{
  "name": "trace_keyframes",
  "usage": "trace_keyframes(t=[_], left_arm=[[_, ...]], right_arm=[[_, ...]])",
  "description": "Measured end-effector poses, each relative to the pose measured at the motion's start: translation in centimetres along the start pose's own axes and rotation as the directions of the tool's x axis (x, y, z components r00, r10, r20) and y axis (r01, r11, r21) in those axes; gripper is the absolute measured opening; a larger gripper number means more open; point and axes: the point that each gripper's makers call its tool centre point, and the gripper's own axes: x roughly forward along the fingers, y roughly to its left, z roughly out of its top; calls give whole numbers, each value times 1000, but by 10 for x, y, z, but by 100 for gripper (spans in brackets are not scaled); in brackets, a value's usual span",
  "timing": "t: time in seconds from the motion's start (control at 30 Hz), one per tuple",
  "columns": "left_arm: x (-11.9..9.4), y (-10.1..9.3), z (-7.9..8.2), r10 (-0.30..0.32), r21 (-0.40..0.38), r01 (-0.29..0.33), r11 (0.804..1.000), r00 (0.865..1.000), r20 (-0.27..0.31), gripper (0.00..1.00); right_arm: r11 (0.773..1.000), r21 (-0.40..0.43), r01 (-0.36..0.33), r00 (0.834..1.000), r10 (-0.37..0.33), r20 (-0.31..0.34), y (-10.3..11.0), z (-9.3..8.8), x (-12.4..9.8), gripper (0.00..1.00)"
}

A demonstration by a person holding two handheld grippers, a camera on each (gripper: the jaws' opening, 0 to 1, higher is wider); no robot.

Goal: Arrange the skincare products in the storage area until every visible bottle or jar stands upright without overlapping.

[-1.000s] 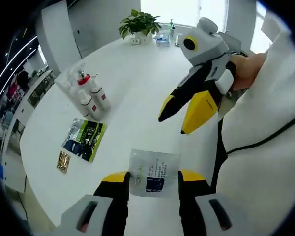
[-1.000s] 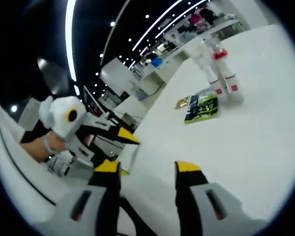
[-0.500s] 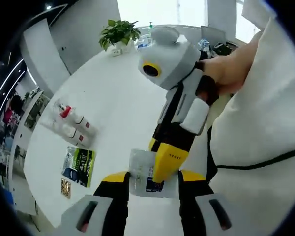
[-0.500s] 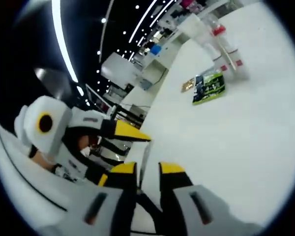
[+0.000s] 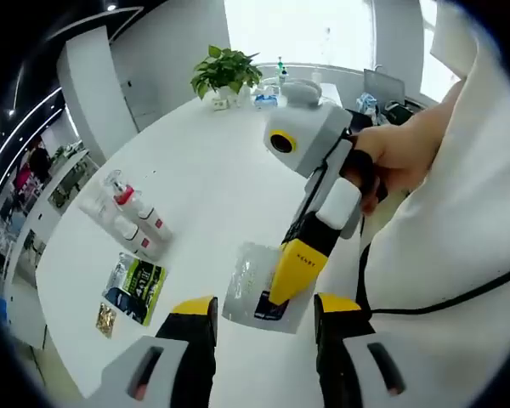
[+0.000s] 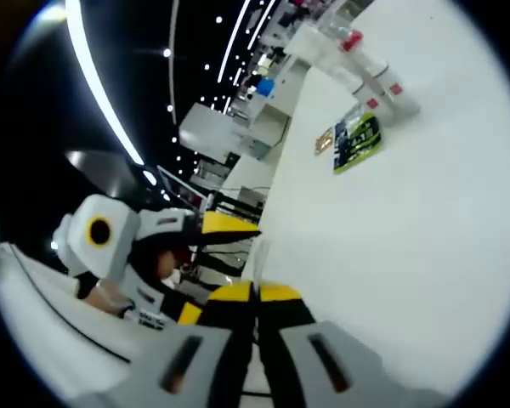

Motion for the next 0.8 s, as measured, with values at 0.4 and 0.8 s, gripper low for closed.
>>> trace_keyframes(t=[0.4,0.8], left_arm=[[-1,-16,26,-99,-610,349,711,909,404,36],[1,-27,39,-99,-689,468,554,858,503,3]], right_arm=[[984,84,-154,975,138,174,21,23,-26,0],[990,17,-138,974,132,186,19,28,-33,1]])
